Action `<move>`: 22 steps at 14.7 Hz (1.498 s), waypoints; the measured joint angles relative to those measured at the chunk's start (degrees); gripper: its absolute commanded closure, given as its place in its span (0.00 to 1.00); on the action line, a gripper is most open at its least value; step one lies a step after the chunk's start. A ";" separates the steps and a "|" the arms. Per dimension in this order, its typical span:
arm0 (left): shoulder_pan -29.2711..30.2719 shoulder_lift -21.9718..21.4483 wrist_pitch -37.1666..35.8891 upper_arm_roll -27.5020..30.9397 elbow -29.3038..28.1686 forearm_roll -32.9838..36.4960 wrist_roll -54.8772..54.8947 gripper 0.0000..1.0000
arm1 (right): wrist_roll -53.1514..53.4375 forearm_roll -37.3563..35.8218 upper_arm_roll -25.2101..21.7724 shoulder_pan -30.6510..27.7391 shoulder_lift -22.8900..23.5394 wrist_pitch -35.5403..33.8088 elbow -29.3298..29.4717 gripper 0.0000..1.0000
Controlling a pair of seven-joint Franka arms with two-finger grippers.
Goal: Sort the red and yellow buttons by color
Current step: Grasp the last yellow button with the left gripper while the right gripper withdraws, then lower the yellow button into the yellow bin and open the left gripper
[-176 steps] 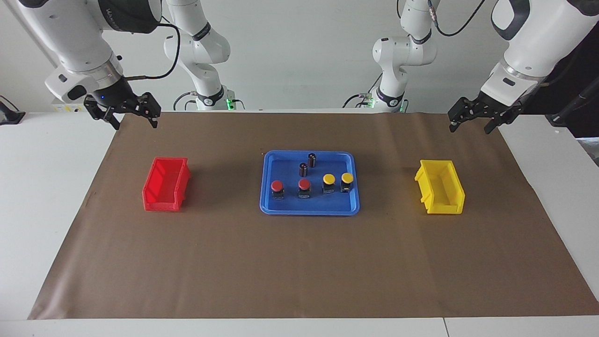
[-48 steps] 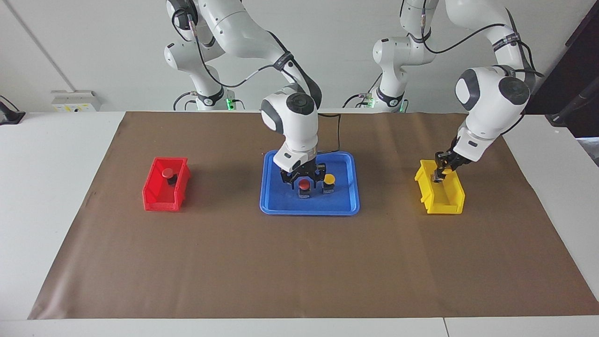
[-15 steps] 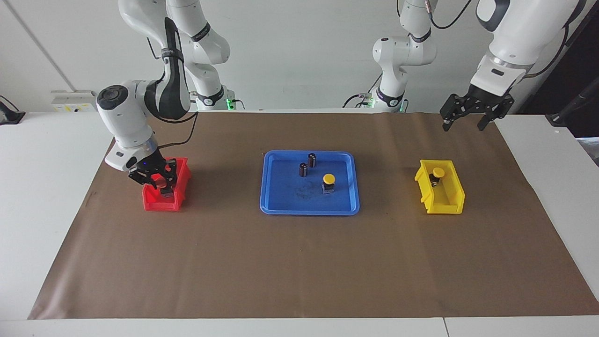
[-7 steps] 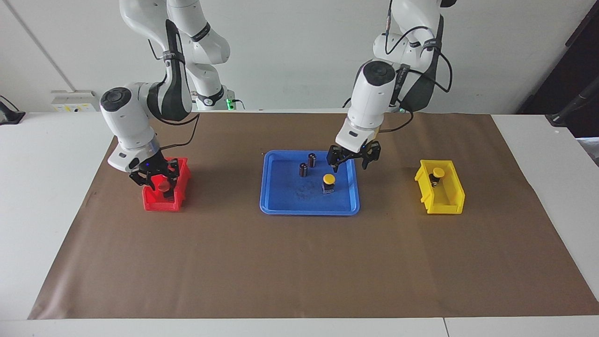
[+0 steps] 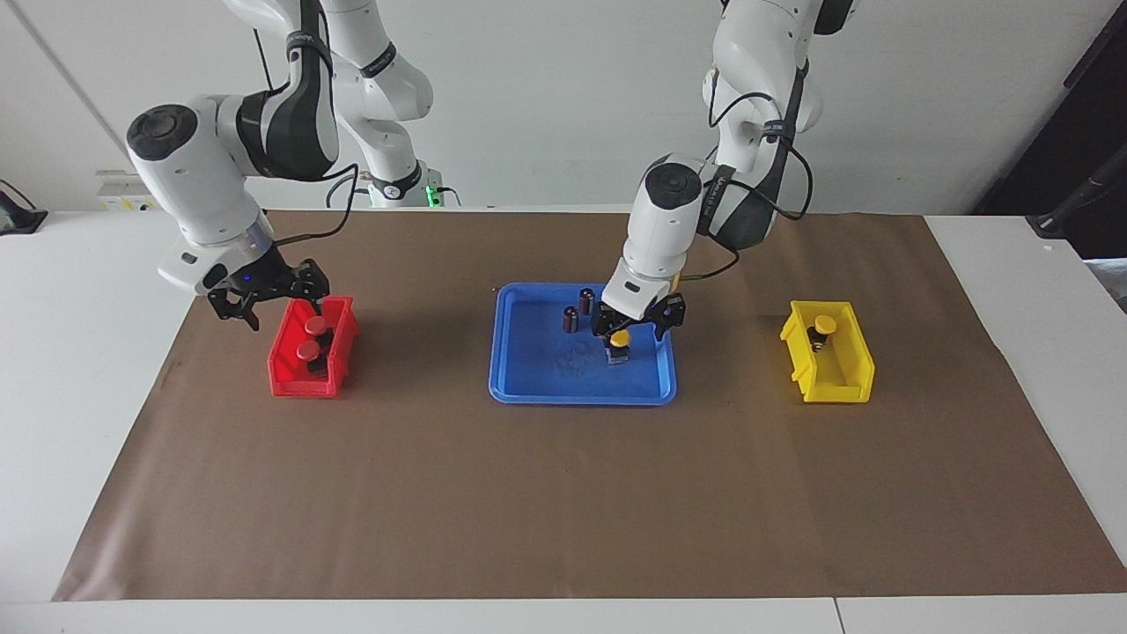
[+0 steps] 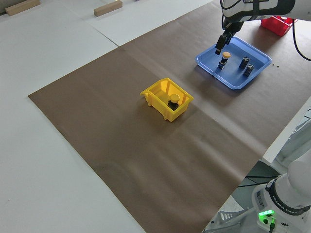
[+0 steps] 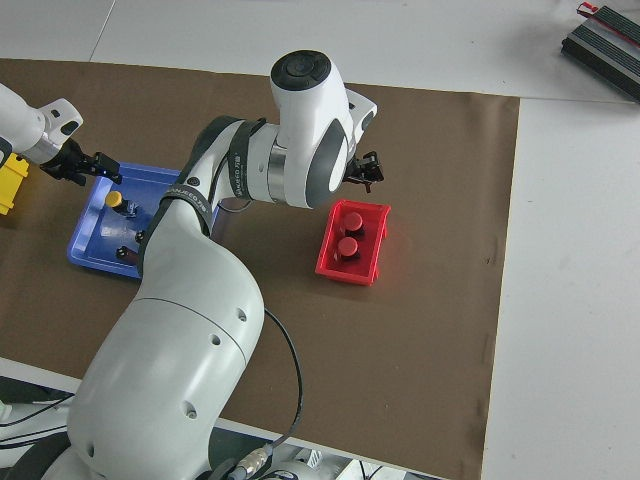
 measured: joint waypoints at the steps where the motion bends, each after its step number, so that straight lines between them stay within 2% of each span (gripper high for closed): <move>1: -0.45 0.07 0.00 0.02 -0.21 0.00 -0.33 0.03 | 1.94 0.00 0.09 0.19 -0.35 -4.03 3.07 0.01; 3: -1.35 0.12 0.03 0.00 -0.92 0.00 -0.87 0.06 | 4.87 0.00 0.00 0.06 -0.83 -11.03 9.16 0.01; 5: -1.57 0.13 0.22 0.01 -1.47 0.00 -1.04 0.10 | 5.77 0.00 -0.47 -0.44 -0.85 -15.24 13.55 0.01; 9: -1.57 0.14 1.45 0.14 -2.33 0.00 -1.08 0.34 | 6.00 -0.11 -2.24 -1.24 -0.21 -17.16 15.36 0.00; 10: -1.57 0.18 1.79 0.14 -2.63 0.00 -1.20 0.72 | 6.01 -0.11 -2.53 -1.17 0.08 -17.16 15.41 0.00; 11: -1.60 0.23 2.12 0.14 -2.85 0.00 -1.69 0.98 | 6.06 -0.11 -2.54 -1.11 0.30 -17.16 15.45 0.00; 18: -1.81 0.17 1.21 0.79 -2.06 0.00 -3.02 0.99 | 6.34 -0.11 -2.42 -0.84 0.40 -17.17 15.61 0.00; 22: 3.92 -1.46 -10.01 1.75 4.97 0.01 1.95 0.99 | 6.34 -0.11 -2.29 -0.21 0.40 -17.26 15.63 0.00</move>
